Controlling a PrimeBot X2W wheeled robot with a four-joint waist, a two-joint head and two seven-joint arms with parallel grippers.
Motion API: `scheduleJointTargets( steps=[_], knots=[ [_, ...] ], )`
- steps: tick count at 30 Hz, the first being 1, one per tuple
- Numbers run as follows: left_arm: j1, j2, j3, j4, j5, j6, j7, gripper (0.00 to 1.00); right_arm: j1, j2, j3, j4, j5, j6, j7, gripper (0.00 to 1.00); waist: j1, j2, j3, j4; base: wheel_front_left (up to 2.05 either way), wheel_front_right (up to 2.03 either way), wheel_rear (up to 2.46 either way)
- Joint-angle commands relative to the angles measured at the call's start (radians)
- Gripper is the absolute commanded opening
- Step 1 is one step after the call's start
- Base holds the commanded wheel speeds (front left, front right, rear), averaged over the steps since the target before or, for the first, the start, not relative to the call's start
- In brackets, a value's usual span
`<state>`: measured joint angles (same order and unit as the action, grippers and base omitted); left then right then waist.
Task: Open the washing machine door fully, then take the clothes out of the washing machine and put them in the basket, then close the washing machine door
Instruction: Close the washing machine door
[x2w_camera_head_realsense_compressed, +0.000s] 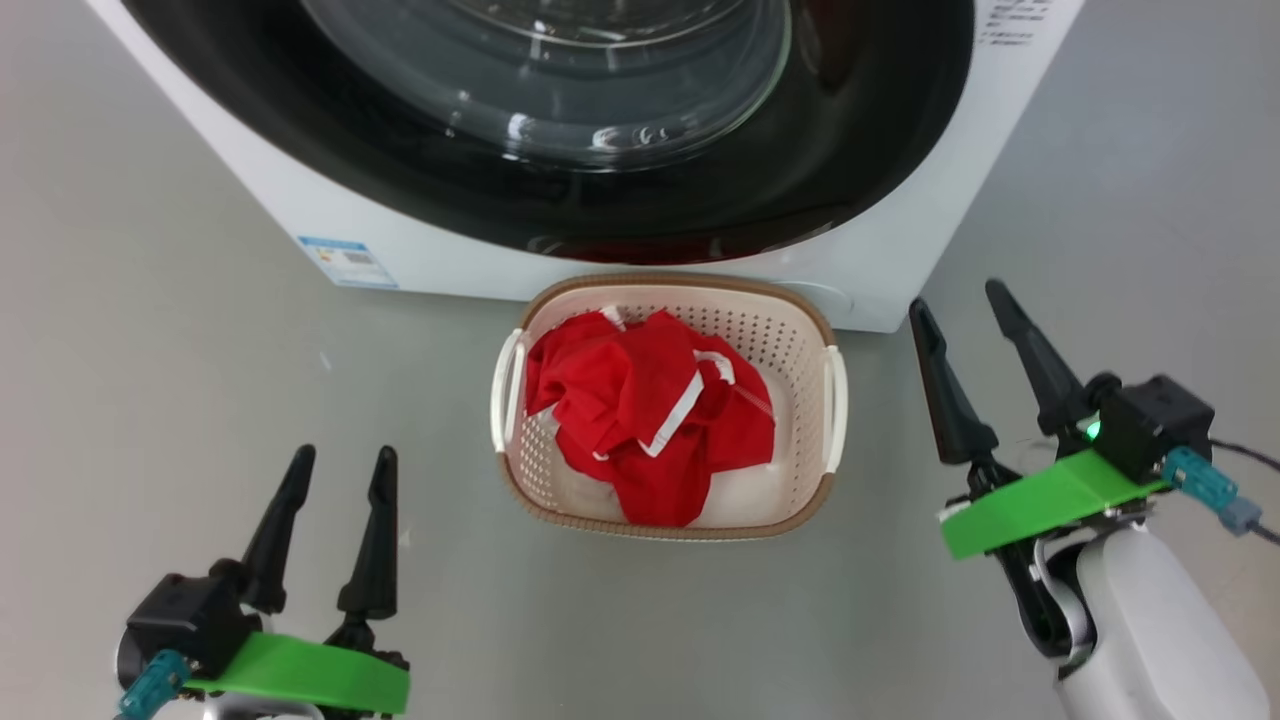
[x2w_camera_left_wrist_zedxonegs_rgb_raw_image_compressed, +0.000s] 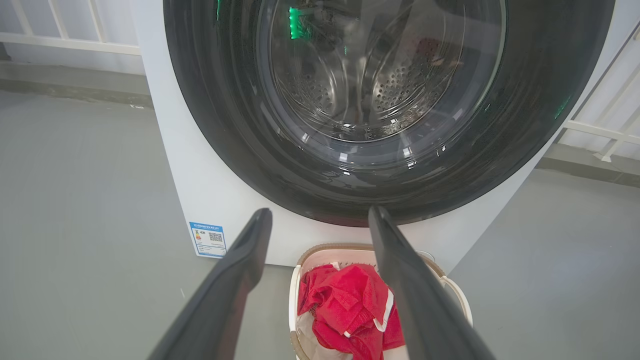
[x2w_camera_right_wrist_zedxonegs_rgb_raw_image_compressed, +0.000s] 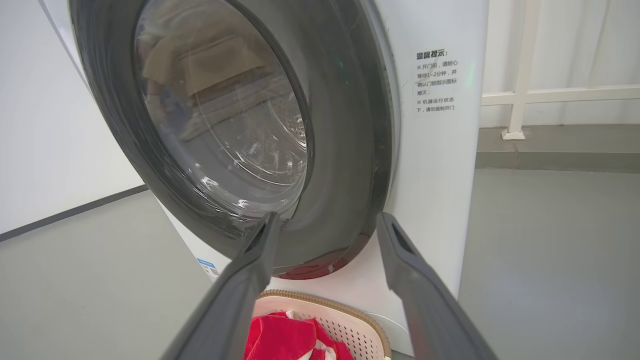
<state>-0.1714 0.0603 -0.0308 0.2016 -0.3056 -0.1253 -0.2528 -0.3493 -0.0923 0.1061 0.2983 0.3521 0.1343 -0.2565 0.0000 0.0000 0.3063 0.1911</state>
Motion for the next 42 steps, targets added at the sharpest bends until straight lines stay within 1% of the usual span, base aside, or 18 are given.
scheduleJointTargets(
  steps=[1, 14, 29, 42],
  knots=[
    [0.013, 0.031, 0.042, -0.018, 0.013, -0.005, -0.009, 1.00, 0.029, 0.009, 0.018, -0.029, 0.005, -0.004, -0.005, 1.00, 0.0000, 0.0000, -0.033, -0.032, 0.00, 0.00, 0.00],
    [0.059, 0.057, 0.067, -0.012, 0.016, -0.005, -0.009, 1.00, 0.177, 0.025, -0.015, -0.048, 0.012, -0.004, -0.005, 1.00, 0.0000, 0.0000, -0.100, -0.109, 0.00, 0.00, 0.00],
    [0.109, 0.075, 0.083, -0.020, 0.015, -0.005, -0.009, 1.00, 0.304, 0.014, -0.034, -0.070, 0.016, -0.004, -0.005, 1.00, 0.0000, 0.0000, -0.168, -0.196, 0.00, 0.00, 0.00],
    [0.149, 0.071, 0.108, -0.028, 0.028, -0.005, -0.009, 1.00, 0.361, 0.015, -0.053, -0.086, 0.021, -0.004, -0.005, 1.00, 0.0000, 0.0000, -0.199, -0.242, 0.00, 0.00, 0.00]
  ],
)
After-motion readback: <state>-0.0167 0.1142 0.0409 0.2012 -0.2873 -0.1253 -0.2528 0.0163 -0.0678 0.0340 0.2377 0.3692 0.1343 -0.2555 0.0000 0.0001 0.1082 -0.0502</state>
